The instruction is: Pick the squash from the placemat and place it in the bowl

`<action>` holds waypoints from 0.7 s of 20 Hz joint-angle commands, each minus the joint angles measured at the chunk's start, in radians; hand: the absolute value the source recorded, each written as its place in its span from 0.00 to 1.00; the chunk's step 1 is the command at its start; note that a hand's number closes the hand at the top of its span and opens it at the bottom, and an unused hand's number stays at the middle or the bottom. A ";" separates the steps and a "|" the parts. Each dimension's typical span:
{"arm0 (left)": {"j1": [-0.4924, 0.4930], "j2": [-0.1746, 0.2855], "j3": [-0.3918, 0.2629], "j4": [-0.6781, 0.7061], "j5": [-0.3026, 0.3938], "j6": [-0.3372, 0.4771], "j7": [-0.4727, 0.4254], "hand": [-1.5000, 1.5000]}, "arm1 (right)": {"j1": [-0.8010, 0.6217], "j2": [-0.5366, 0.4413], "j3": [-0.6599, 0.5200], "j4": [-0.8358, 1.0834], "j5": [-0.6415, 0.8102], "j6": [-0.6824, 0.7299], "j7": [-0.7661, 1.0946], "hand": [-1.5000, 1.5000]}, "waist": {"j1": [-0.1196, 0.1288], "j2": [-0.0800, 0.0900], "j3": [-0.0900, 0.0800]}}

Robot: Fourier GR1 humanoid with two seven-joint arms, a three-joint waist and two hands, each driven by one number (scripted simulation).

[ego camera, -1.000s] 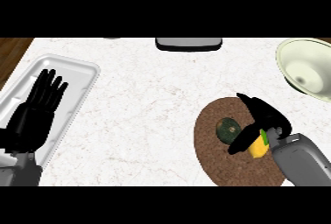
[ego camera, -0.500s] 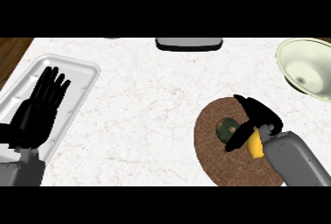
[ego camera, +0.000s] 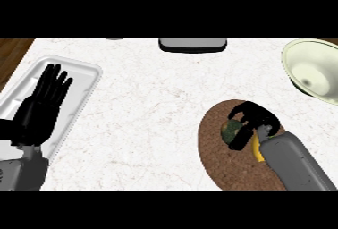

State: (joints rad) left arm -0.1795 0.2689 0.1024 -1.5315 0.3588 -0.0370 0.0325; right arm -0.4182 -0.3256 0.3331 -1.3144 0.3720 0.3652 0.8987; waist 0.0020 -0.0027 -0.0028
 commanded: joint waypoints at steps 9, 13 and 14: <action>0.013 -0.012 0.019 -0.068 -0.012 -0.013 0.063 0.50 | -0.067 0.069 0.006 0.093 0.177 0.071 -0.099 1.00 | 0.001 0.003 0.003; 0.069 -0.012 0.038 -0.079 0.001 -0.017 0.033 0.50 | 0.053 -0.147 0.080 -0.060 0.164 0.148 -0.431 1.00 | -0.014 -0.004 0.004; 0.080 -0.032 0.023 -0.069 -0.017 -0.011 0.004 0.50 | 0.046 -0.198 0.101 -0.098 0.163 0.171 -0.532 1.00 | -0.021 -0.005 0.005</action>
State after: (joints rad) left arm -0.1244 0.2490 0.1263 -1.5929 0.3480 -0.0552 0.0492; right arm -0.4279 -0.3902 0.3762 -1.3095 0.5310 0.4778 0.6167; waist -0.0063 -0.0047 -0.0012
